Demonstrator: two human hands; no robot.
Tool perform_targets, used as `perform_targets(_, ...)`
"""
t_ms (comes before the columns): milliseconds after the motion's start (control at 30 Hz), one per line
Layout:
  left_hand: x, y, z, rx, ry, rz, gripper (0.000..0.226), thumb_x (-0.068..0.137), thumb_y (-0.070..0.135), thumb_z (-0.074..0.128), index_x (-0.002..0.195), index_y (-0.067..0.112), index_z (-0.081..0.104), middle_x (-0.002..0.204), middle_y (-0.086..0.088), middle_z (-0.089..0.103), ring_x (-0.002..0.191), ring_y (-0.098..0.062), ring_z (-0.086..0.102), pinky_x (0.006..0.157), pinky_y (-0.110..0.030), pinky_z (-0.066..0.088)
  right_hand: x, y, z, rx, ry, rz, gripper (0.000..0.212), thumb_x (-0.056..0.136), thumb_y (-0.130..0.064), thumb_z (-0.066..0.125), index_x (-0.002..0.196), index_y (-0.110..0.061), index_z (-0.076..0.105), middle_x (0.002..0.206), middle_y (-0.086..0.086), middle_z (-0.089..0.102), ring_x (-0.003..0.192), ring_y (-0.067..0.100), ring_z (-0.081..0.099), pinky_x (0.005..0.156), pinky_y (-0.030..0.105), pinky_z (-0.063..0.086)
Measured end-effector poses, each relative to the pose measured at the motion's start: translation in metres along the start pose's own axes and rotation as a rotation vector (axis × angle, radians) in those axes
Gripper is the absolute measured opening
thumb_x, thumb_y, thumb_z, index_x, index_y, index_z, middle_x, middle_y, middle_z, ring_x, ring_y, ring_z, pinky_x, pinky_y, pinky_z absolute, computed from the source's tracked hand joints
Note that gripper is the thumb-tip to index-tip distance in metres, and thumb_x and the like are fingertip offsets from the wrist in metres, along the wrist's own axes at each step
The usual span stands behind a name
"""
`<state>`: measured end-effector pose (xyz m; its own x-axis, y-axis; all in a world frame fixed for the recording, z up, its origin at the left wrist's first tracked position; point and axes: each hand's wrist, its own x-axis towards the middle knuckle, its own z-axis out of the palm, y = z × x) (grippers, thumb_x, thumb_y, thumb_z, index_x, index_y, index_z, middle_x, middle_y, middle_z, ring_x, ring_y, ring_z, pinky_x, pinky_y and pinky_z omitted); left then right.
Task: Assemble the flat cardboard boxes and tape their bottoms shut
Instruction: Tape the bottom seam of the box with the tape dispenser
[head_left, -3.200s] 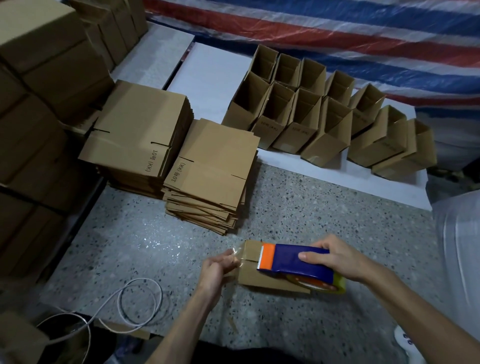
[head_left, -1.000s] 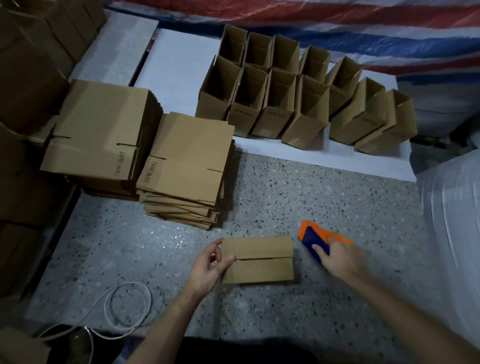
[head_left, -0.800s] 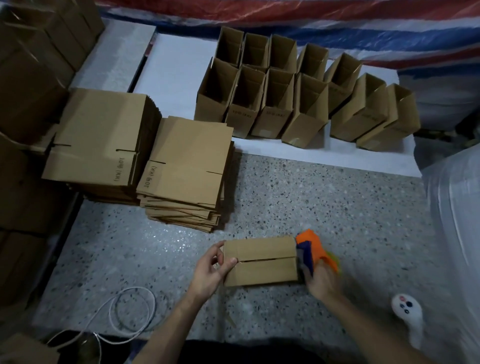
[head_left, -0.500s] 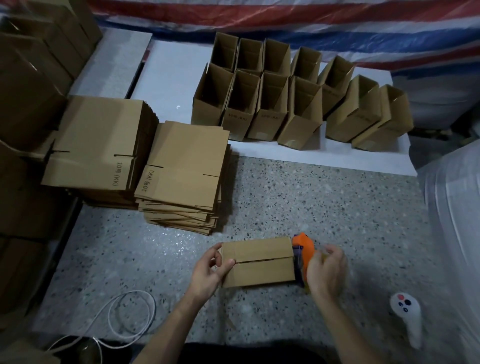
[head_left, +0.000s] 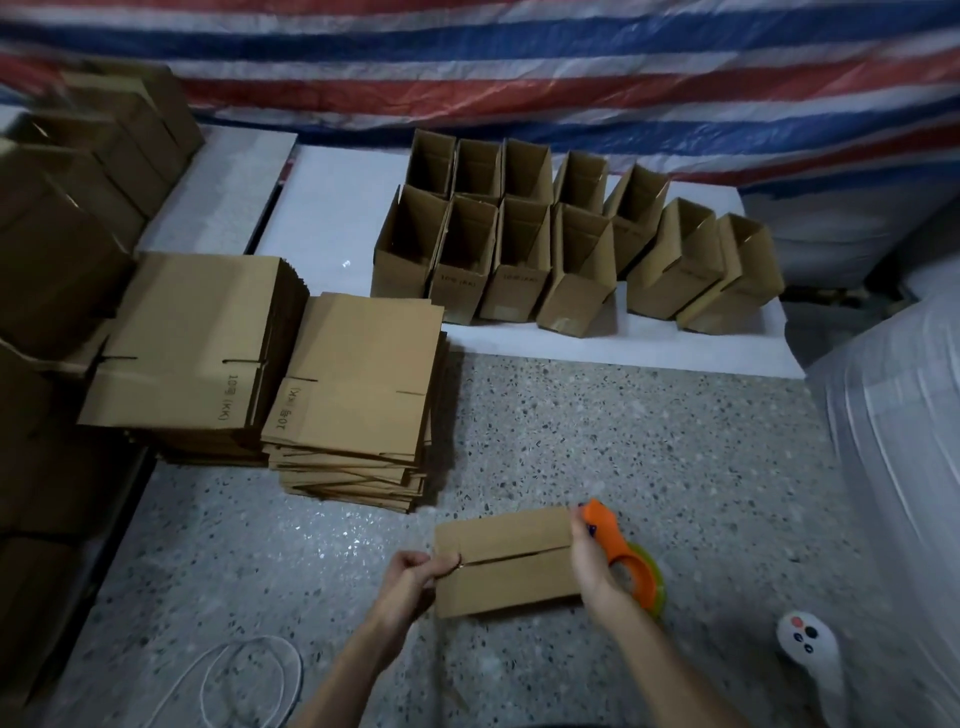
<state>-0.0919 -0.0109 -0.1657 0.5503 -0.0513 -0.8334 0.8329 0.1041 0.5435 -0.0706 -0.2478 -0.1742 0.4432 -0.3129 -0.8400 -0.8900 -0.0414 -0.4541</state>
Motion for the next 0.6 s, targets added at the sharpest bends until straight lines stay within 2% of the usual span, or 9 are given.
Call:
perform_targets(67, -0.003, 0.016, 0.004, -0.017, -0.068, -0.145, 0.075, 0.069, 0.068, 0.072, 0.116, 0.012, 0.057, 0.117, -0.015, 0.063, 0.100, -0.034, 0.062, 0.083, -0.047, 0.055, 0.012, -0.003, -0.007, 0.083, -0.039, 0.089, 0.095, 0.089, -0.078, 0.041, 0.160, -0.018, 0.019, 0.165, 0.011, 0.019, 0.151, 0.032, 0.020, 0.124, 0.046, 0.016)
perform_targets(133, 0.000, 0.031, 0.009, -0.052, -0.043, -0.192, 0.070, 0.082, 0.078, 0.049, 0.114, 0.016, 0.060, 0.115, -0.012, 0.063, 0.103, -0.035, 0.061, 0.086, -0.049, 0.052, 0.017, -0.010, -0.009, 0.165, -0.090, 0.086, 0.087, 0.092, -0.073, 0.044, 0.156, -0.015, 0.031, 0.159, 0.014, 0.034, 0.144, 0.034, 0.034, 0.121, 0.050, 0.027)
perform_targets(200, 0.003, 0.041, 0.019, -0.050, 0.022, -0.087, 0.058, 0.087, 0.070, 0.051, 0.115, 0.019, 0.058, 0.121, -0.011, 0.061, 0.108, -0.034, 0.060, 0.091, -0.050, 0.051, 0.009, -0.018, -0.015, 0.208, -0.138, -0.052, 0.060, 0.096, -0.057, 0.045, 0.137, -0.015, 0.058, 0.135, 0.018, 0.061, 0.124, 0.037, 0.057, 0.108, 0.055, 0.045)
perform_targets(267, 0.005, 0.047, 0.028, -0.109, 0.091, 0.088, 0.051, 0.080, 0.053, 0.070, 0.113, 0.016, 0.055, 0.124, -0.012, 0.060, 0.110, -0.027, 0.058, 0.095, -0.046, 0.048, 0.005, -0.023, -0.025, 0.290, -0.207, -0.224, 0.037, 0.095, -0.024, 0.043, 0.121, -0.022, 0.069, 0.122, 0.010, 0.070, 0.111, 0.030, 0.067, 0.093, 0.052, 0.055)
perform_targets(333, 0.005, 0.054, 0.031, -0.195, 0.117, 0.197, 0.070, 0.064, 0.049, 0.078, 0.120, 0.014, 0.053, 0.125, -0.011, 0.059, 0.113, -0.023, 0.058, 0.104, -0.044, 0.045, 0.004, -0.028, -0.039, 0.226, -0.182, -0.391, 0.062, 0.078, 0.008, 0.044, 0.123, -0.031, 0.060, 0.131, -0.004, 0.064, 0.117, 0.019, 0.061, 0.091, 0.046, 0.055)
perform_targets(400, 0.007, 0.059, 0.031, -0.213, 0.079, 0.222, 0.088, 0.062, 0.050, 0.078, 0.136, 0.016, 0.046, 0.127, -0.008, 0.060, 0.115, -0.022, 0.059, 0.104, -0.045, 0.046, 0.007, -0.030, -0.048, 0.097, -0.106, -0.530, 0.084, 0.071, 0.023, 0.047, 0.122, -0.044, 0.054, 0.131, -0.017, 0.059, 0.121, 0.005, 0.055, 0.088, 0.035, 0.055)
perform_targets(500, 0.010, 0.059, 0.030, -0.164, 0.000, 0.244, 0.111, 0.059, 0.040, 0.090, 0.152, 0.022, 0.032, 0.132, -0.005, 0.059, 0.112, -0.020, 0.061, 0.086, -0.040, 0.052, 0.012, -0.037, -0.048, -0.089, -0.012, -0.639, 0.082, 0.079, 0.012, 0.069, 0.112, -0.062, 0.052, 0.124, -0.028, 0.059, 0.118, -0.004, 0.055, 0.085, 0.018, 0.050)
perform_targets(567, 0.010, 0.054, 0.030, -0.101, -0.009, 0.317, 0.119, 0.050, 0.036, 0.098, 0.152, 0.032, 0.035, 0.135, -0.003, 0.058, 0.115, -0.019, 0.060, 0.085, -0.035, 0.055, 0.016, -0.042, -0.041, -0.116, 0.027, -0.685, 0.079, 0.081, 0.002, 0.076, 0.121, -0.062, 0.052, 0.128, -0.026, 0.057, 0.124, 0.002, 0.053, 0.097, 0.023, 0.048)
perform_targets(600, 0.010, 0.052, 0.032, -0.049, -0.006, 0.377, 0.119, 0.048, 0.035, 0.099, 0.149, 0.035, 0.037, 0.135, 0.000, 0.057, 0.117, -0.017, 0.059, 0.085, -0.029, 0.055, 0.019, -0.044, -0.036, -0.123, 0.052, -0.713, 0.077, 0.083, -0.003, 0.077, 0.131, -0.057, 0.051, 0.134, -0.019, 0.053, 0.127, 0.006, 0.050, 0.105, 0.029, 0.044)
